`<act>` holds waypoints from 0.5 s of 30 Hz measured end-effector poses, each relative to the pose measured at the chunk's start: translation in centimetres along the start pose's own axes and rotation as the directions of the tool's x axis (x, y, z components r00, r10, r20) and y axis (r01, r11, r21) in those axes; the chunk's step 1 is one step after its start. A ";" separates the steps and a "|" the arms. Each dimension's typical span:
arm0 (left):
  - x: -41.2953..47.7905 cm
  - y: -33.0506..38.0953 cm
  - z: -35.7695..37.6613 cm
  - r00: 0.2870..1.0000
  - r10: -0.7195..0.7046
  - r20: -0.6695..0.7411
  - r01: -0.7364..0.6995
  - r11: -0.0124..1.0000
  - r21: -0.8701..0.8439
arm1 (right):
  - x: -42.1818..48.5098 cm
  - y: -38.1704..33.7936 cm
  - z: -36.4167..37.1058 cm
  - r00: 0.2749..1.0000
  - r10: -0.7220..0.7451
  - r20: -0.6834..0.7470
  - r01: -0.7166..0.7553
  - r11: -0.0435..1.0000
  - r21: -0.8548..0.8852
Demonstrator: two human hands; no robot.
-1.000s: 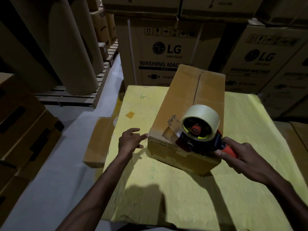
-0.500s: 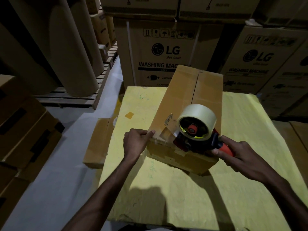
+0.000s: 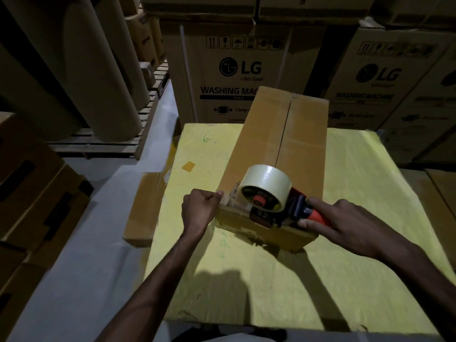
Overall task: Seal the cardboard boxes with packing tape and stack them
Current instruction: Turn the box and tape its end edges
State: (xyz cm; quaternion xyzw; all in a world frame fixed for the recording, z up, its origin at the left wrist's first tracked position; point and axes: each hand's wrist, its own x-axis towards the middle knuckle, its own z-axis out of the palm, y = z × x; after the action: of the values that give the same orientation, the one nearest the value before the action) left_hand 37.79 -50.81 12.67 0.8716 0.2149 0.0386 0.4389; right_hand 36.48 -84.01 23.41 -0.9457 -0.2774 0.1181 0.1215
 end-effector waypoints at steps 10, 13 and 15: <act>-1.8 0.7 0.4 0.999 -0.036 -0.040 0.030 0.989 -0.142 | -0.9 0.4 0.3 0.999 -0.050 0.011 0.051 0.992 -0.119; -2.1 0.3 0.6 0.998 -0.012 -0.063 0.003 0.991 -0.137 | -1.2 0.6 0.2 0.999 -0.047 0.006 0.048 0.993 -0.106; -2.5 0.2 0.7 0.997 0.026 -0.073 -0.033 0.995 -0.092 | -1.5 1.0 0.1 0.999 -0.044 0.011 0.045 0.989 -0.138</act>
State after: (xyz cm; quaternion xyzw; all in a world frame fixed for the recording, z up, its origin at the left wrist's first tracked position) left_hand 35.80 -52.45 12.69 0.8514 0.2157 0.0864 0.4703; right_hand 35.74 -85.67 23.25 -0.9449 -0.3065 0.0996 0.0571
